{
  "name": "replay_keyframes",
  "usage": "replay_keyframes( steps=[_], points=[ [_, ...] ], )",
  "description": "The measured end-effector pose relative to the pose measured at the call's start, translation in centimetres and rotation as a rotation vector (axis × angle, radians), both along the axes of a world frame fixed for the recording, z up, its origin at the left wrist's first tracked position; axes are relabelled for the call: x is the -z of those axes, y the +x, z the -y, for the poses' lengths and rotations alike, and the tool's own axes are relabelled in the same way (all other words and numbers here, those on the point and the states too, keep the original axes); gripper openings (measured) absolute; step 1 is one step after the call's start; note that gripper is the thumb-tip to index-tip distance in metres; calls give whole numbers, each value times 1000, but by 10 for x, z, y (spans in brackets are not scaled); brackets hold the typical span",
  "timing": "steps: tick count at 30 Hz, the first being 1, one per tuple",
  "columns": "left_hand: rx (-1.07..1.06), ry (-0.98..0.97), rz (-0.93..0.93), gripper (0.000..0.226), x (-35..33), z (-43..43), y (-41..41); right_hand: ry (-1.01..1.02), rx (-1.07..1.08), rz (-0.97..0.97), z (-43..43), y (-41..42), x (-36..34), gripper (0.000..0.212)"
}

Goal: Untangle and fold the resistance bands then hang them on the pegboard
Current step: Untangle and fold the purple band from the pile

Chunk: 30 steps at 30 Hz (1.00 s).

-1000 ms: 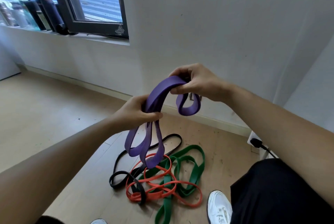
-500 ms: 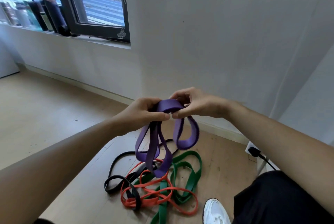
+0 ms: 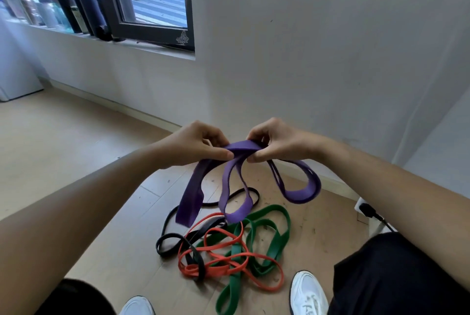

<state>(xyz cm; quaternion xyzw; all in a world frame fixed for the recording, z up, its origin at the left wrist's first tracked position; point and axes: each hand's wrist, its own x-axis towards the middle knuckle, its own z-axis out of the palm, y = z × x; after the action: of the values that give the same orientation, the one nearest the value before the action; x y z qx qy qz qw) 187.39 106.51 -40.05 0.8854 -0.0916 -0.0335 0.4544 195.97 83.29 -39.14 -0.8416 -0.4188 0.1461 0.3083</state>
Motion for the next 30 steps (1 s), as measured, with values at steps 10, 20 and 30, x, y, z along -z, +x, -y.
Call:
replay_keyframes(
  steps=[10,20,30],
  points=[
    [-11,-204,17,46,34,11,-4,122,-6,-75,2,-9,-3,24],
    [-90,-362,122,30,26,19,-1,130,71,-56,14,1,-5,25],
    [-45,-322,41,47,23,18,2,30,24,-7,3,-11,-10,40]
  ],
)
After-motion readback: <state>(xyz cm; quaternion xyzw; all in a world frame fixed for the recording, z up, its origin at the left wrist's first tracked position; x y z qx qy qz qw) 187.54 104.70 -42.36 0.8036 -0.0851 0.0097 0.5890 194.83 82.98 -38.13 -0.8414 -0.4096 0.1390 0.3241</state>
